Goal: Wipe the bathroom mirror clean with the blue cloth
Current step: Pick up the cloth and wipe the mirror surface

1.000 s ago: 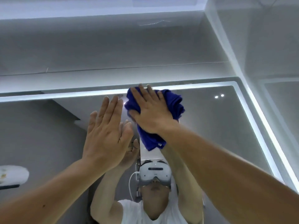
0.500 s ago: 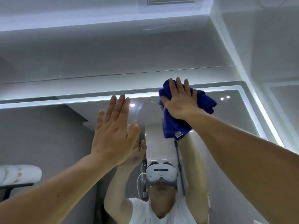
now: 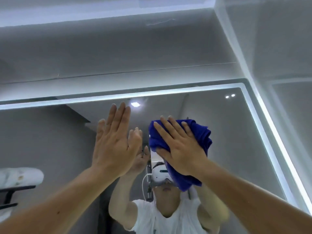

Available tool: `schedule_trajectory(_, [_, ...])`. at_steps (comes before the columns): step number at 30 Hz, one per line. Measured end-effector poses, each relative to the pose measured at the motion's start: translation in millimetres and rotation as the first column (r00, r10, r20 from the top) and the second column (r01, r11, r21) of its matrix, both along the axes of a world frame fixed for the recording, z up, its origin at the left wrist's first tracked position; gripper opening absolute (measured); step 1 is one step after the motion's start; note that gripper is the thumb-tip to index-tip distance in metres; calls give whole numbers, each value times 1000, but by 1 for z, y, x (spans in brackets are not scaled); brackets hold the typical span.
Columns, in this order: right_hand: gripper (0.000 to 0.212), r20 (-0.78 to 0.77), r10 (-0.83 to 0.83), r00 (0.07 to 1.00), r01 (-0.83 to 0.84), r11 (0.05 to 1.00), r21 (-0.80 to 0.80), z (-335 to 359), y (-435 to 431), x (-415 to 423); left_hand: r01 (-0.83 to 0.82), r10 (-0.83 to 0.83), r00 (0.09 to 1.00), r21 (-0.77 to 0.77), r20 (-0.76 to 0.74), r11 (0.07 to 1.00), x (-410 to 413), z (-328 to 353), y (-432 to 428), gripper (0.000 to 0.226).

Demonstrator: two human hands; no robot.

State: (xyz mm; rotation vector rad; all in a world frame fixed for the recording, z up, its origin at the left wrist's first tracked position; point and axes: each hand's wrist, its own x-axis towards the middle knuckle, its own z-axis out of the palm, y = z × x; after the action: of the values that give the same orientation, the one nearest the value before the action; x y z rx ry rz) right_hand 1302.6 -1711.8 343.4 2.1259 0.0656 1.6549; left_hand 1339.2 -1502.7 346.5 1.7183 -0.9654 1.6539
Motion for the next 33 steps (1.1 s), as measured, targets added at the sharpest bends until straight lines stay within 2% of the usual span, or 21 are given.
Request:
schedule_trajectory(4, [65, 94, -80, 992, 52, 963, 266, 45, -60, -39, 14, -15, 1000, 31, 11, 999, 2, -2, -12, 74])
schedule_trajectory(7, [67, 133, -132, 982, 43, 850, 525, 88, -79, -61, 18, -19, 999, 26, 35, 999, -1, 1, -19, 73])
schedule_trajectory(9, [68, 187, -125, 974, -22, 774, 632, 98, -68, -57, 23, -24, 998, 20, 54, 1000, -3, 3, -25, 72])
schedule_trajectory(11, [68, 229, -87, 970, -72, 792, 606, 79, -45, -41, 37, -38, 998, 29, 56, 999, -7, 3, -33, 72])
schedule_trajectory(13, [67, 219, -21, 975, -79, 896, 437, 32, -25, -23, 47, -49, 998, 39, 46, 998, -10, 0, -43, 69])
schedule_trajectory(15, [65, 187, 1, 982, -64, 941, 333, -22, -15, -15, 50, -52, 997, 49, 48, 998, -11, -5, -54, 66])
schedule_trajectory(19, [62, 161, -57, 985, -6, 928, 372, -110, -17, -15, 81, -84, 996, 77, 36, 994, -14, -26, -73, 67])
schedule_trajectory(24, [63, -1, -83, 997, 79, 948, 308, -182, -36, -33, 68, -70, 997, 106, 16, 992, -9, -59, -79, 65])
schedule_trajectory(26, [62, -34, -66, 997, 73, 958, 276, -175, -47, -41, 69, -70, 998, 101, 8, 992, -6, -66, -80, 65])
schedule_trajectory(28, [62, 7, -68, 998, 63, 958, 279, -141, -60, -47, 60, -62, 998, 107, 14, 992, -6, -71, -83, 65])
schedule_trajectory(33, [66, 207, -92, 974, -28, 856, 516, -24, -98, -64, 38, -53, 993, 131, 110, 991, -7, -78, -97, 65])
